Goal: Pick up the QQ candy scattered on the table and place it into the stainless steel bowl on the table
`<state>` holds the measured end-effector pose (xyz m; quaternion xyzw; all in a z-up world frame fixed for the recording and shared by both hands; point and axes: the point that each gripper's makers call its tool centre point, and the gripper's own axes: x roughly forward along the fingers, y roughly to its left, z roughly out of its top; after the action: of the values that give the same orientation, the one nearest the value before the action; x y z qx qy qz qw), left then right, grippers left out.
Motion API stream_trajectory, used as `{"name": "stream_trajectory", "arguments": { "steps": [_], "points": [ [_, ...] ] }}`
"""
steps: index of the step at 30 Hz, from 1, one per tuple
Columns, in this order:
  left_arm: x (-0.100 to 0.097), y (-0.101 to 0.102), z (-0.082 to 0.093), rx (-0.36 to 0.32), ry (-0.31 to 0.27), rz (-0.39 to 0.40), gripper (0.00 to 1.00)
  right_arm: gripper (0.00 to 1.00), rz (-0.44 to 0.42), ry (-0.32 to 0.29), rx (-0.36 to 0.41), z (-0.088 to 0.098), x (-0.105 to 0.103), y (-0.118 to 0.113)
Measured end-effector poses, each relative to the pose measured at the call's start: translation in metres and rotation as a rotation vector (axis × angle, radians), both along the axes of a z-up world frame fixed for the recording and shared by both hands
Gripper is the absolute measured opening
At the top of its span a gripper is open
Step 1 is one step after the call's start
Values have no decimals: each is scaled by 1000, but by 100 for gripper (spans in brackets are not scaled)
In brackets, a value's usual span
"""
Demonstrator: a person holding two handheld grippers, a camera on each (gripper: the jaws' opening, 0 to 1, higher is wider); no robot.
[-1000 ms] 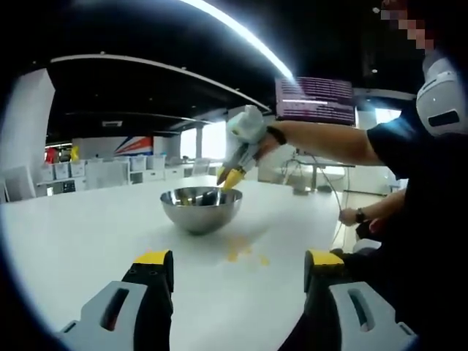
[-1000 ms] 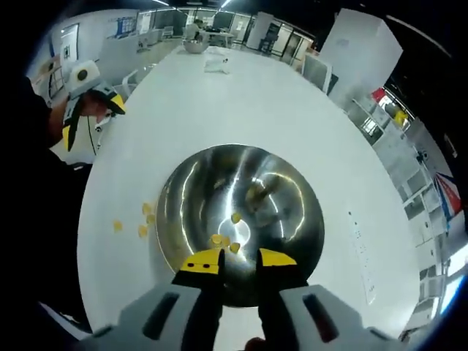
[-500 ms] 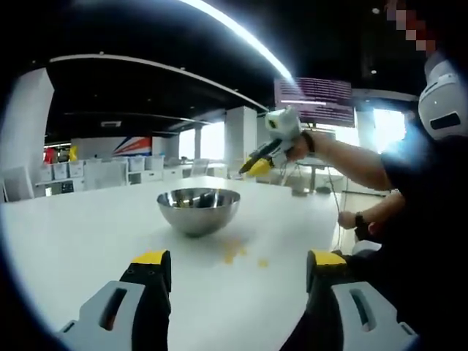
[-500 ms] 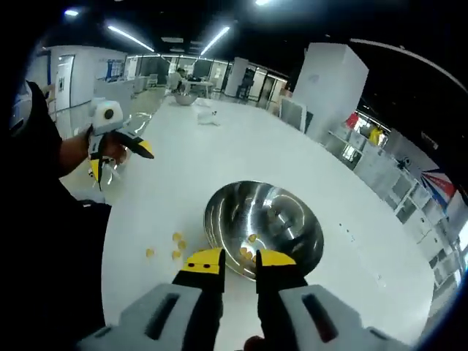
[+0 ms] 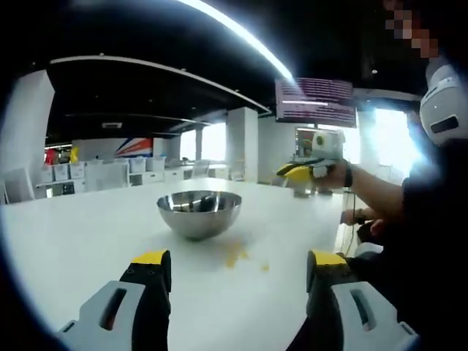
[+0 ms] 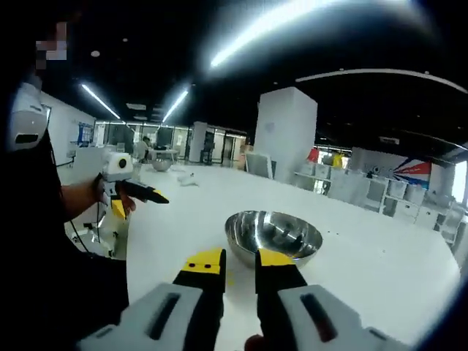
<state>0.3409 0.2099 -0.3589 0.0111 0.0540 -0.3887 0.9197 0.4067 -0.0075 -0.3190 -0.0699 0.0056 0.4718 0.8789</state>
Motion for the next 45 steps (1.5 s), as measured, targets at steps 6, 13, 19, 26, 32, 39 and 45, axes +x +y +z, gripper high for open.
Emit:
{"name": "stream_trajectory", "arguments": {
  "steps": [6,13,19,26,32,39,45],
  "points": [
    [-1,-3,-1,-2,2,-11,76,18,-5,41,98,-37,-16,2],
    [-3,2,5,-4,-10,-1,76,18,-43,67,65,-55,-12,3],
    [-3,4,4,-4,-11,4,76,18,-44,89,58,-62,-5,9],
    [-5,4,4,-2,-14,-2,76,17,-23,118,-4,-76,0,31],
    [-8,7,5,-7,-19,1,76,17,-4,138,-65,-91,14,52],
    [-11,16,5,-13,-20,18,76,17,21,148,-140,-108,27,75],
    [-12,19,6,-14,-22,24,76,17,28,162,-186,-120,39,89]
  ]
}}
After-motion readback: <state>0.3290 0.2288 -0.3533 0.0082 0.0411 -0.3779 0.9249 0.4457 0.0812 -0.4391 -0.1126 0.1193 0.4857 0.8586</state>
